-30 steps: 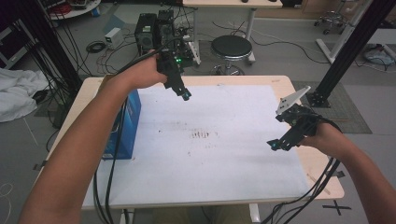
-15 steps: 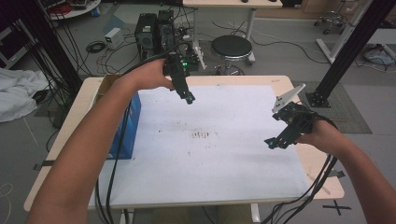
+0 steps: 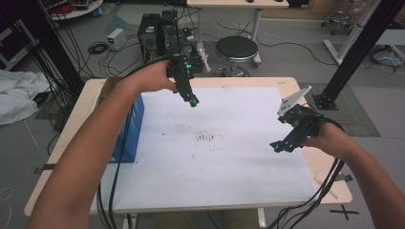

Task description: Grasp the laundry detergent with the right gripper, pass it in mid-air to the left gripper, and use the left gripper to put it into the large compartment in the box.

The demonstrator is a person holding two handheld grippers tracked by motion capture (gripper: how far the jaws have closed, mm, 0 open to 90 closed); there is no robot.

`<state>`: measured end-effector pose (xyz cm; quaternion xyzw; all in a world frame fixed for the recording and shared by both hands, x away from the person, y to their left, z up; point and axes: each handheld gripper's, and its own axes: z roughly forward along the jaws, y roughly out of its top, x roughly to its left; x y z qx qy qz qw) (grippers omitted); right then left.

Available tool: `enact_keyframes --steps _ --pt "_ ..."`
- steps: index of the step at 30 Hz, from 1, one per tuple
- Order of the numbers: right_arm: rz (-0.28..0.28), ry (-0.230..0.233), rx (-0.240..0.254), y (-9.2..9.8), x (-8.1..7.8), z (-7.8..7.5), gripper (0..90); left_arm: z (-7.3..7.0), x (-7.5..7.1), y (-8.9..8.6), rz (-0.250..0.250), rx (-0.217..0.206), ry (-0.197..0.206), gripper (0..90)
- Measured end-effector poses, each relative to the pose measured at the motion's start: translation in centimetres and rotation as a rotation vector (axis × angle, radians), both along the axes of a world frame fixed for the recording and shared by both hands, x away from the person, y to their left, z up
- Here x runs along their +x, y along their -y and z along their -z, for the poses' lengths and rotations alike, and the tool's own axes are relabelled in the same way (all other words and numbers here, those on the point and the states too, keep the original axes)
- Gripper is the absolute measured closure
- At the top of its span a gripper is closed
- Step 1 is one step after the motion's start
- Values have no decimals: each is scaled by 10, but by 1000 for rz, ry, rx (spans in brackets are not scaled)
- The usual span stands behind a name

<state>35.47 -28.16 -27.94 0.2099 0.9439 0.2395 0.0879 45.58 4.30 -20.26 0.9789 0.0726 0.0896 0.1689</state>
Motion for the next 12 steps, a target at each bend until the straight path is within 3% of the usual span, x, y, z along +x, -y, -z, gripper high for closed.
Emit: enact_keyframes --steps 12 --pt "-8 1 -4 -1 0 1 13 -1 -1 -3 -3 0 2 56"
